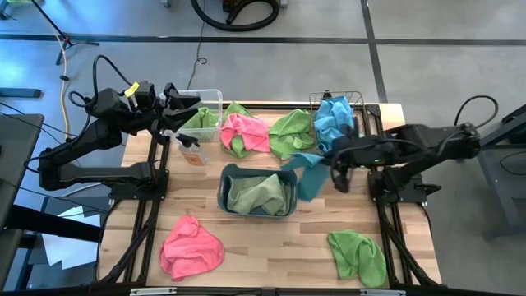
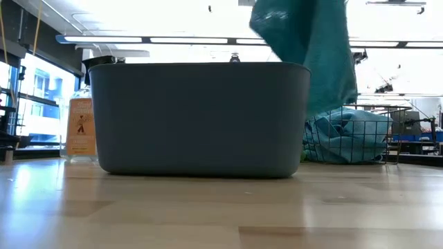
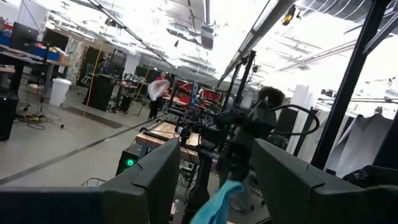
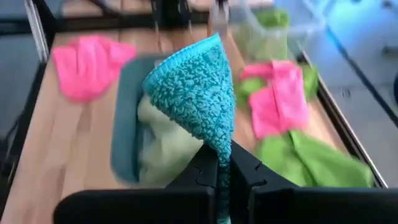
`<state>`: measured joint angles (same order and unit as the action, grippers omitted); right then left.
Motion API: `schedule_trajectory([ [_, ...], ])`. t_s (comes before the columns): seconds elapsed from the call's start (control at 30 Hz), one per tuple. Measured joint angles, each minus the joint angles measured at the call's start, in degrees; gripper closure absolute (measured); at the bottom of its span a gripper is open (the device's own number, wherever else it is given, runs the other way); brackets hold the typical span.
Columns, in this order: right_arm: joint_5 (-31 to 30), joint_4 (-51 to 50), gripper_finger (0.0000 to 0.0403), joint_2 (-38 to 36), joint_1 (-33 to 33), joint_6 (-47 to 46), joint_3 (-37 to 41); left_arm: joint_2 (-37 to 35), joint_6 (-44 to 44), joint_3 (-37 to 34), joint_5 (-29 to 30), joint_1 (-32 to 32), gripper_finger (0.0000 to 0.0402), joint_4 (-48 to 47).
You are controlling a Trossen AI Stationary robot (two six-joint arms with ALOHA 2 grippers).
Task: Sort microfiber towel by color & place in baskets
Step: Put the blue microfiber cloth into the gold wire basket
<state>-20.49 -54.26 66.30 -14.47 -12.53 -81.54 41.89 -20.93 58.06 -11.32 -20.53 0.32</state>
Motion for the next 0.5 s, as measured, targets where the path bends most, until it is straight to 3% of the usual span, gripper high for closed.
schedule_trajectory([
  [0.3,12.13,52.55,0.0403,0.09,9.94,14.26,13.4,0.02,-0.01,0.0,-0.46,0.0,0.0212,1.5],
  [0.4,13.91,62.32,0.0403,0.39,12.87,16.86,14.76,0.22,0.01,0.0,-2.29,0.0,0.0212,3.2],
  [0.5,15.13,65.28,0.0403,0.82,15.34,17.08,14.93,0.68,0.95,0.0,-4.58,0.04,0.0212,3.16],
])
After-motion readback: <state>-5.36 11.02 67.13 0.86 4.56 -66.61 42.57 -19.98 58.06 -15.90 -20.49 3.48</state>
